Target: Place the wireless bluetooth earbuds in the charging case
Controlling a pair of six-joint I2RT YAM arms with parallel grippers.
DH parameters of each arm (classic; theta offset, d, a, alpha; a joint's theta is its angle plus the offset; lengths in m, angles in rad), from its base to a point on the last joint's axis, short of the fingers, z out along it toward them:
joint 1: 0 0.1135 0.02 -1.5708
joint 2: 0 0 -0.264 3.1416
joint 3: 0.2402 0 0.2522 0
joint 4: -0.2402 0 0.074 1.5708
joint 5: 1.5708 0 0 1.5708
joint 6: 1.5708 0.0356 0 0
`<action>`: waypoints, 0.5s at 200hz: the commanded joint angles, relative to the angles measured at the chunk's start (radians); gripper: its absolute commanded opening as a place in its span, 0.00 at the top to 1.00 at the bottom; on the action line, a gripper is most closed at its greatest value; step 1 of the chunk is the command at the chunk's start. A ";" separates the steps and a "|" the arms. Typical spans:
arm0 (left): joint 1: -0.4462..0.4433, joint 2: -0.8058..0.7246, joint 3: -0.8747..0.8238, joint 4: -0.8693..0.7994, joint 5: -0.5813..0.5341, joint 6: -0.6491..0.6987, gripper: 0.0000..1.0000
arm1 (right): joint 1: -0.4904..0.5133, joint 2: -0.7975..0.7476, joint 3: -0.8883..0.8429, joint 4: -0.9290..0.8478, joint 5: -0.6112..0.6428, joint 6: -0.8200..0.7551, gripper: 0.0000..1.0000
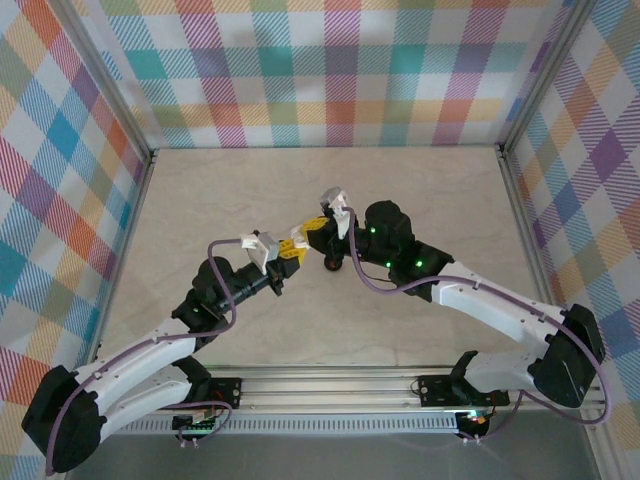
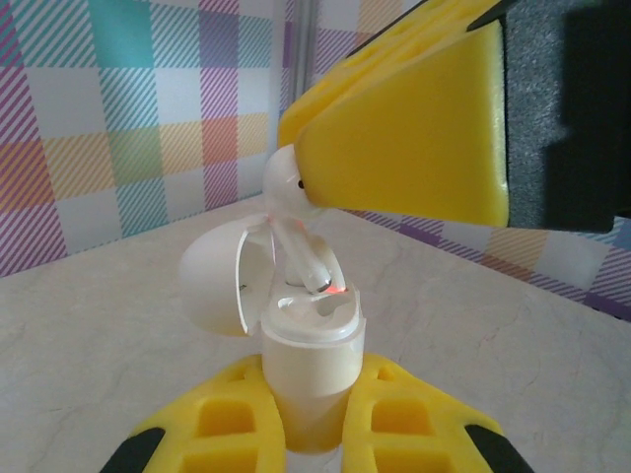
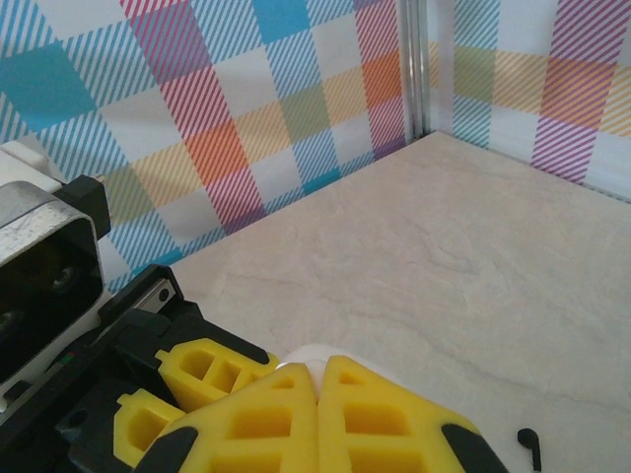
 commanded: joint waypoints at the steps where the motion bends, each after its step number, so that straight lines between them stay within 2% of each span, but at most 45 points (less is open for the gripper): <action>1: -0.015 0.001 0.061 0.054 -0.036 -0.016 1.00 | 0.009 0.008 0.027 0.032 0.027 -0.013 0.96; 100: -0.023 0.038 0.096 0.063 -0.079 -0.061 1.00 | 0.021 0.048 0.032 0.086 0.067 -0.008 0.96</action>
